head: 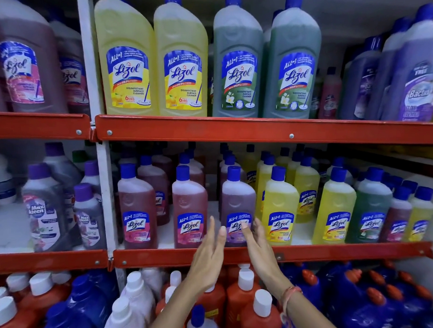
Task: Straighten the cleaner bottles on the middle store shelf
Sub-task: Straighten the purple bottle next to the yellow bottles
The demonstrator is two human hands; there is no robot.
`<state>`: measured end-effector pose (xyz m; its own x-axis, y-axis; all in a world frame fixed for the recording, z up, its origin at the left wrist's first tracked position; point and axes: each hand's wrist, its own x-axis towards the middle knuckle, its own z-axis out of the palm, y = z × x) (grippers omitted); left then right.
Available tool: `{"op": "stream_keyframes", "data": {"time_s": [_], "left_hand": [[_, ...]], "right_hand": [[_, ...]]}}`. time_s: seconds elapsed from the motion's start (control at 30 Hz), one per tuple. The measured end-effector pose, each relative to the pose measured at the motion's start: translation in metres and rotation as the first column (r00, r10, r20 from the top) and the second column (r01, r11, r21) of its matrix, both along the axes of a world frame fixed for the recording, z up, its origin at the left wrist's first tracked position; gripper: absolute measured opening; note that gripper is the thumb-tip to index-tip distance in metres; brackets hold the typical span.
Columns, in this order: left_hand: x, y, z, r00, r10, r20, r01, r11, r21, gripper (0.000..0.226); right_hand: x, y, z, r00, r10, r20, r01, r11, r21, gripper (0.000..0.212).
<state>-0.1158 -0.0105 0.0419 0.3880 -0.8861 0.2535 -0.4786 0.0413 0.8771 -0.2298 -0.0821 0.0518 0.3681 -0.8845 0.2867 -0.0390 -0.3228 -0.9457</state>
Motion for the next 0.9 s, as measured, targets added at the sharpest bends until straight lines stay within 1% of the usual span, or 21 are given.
{"op": "stream_keyframes", "data": {"time_s": [0.07,0.13,0.3,0.53,0.63,0.7,0.77,0.9], "left_hand": [[-0.004,-0.008,0.0,0.999,-0.04,0.038,0.038,0.998,0.052,0.086],[-0.009,-0.013,0.0,0.995,-0.047,0.085,0.039,0.994,0.098,0.085],[-0.014,-0.014,0.005,0.992,-0.051,0.112,0.036,0.991,0.13,0.084],[-0.012,-0.013,0.001,0.993,-0.046,0.105,0.032,0.992,0.124,0.085],[-0.009,-0.014,0.0,0.995,-0.037,0.09,0.026,0.992,0.122,0.086],[-0.01,-0.013,-0.001,0.996,-0.02,0.084,0.012,0.994,0.104,0.088],[-0.031,-0.014,-0.001,0.995,-0.025,0.094,0.014,0.994,0.111,0.092],[-0.028,-0.016,0.0,0.995,-0.003,0.1,-0.007,0.995,0.102,0.084]], "right_hand": [[-0.002,-0.001,0.001,1.0,0.015,-0.016,-0.015,1.0,-0.014,0.055],[-0.004,-0.002,0.001,0.999,0.028,-0.033,-0.029,0.999,-0.014,0.06],[-0.009,-0.011,-0.004,0.999,0.019,-0.032,-0.018,0.999,0.027,0.069],[-0.006,-0.01,-0.007,0.998,0.02,-0.058,-0.019,1.0,0.012,0.085],[-0.007,-0.011,-0.008,0.996,0.039,-0.081,-0.038,0.999,0.012,0.075],[-0.008,-0.012,-0.008,0.995,0.037,-0.093,-0.036,0.999,0.013,0.073],[-0.027,-0.018,-0.011,0.993,0.046,-0.112,-0.045,0.999,0.011,0.077],[-0.025,-0.019,-0.007,0.984,0.076,-0.16,-0.082,0.996,-0.03,0.092]]}}
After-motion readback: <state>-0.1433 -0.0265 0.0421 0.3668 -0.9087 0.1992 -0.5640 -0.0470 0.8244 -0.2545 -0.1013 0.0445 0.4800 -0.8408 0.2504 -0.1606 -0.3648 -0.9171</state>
